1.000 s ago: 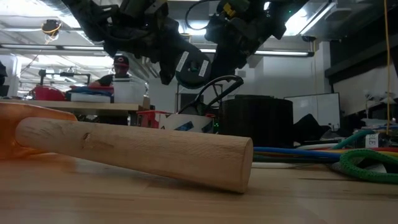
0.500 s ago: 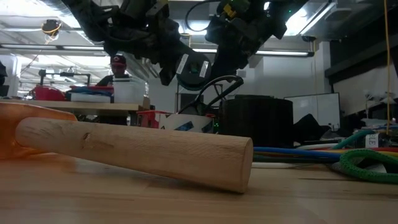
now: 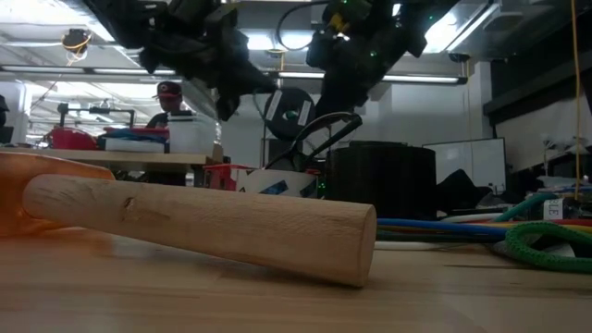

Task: Coil cords
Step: Uncoil the green cable wire from the black spool

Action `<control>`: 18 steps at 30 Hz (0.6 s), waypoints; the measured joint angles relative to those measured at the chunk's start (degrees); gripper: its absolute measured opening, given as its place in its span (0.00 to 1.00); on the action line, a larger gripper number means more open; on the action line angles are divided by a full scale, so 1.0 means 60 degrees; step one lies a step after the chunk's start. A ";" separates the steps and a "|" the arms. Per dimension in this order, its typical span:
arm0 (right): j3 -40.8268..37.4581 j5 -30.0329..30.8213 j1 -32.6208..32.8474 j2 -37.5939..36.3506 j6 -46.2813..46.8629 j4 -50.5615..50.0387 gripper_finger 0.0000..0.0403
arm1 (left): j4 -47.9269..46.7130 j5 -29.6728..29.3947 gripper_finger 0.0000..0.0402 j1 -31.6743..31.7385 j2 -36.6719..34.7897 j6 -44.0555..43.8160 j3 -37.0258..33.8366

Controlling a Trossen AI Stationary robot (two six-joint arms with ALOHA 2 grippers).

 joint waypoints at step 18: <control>-0.0004 0.2398 -0.0439 0.0000 0.0949 0.3335 0.00 | -0.4454 -0.0493 0.00 -0.0311 -0.1285 -0.0219 0.0000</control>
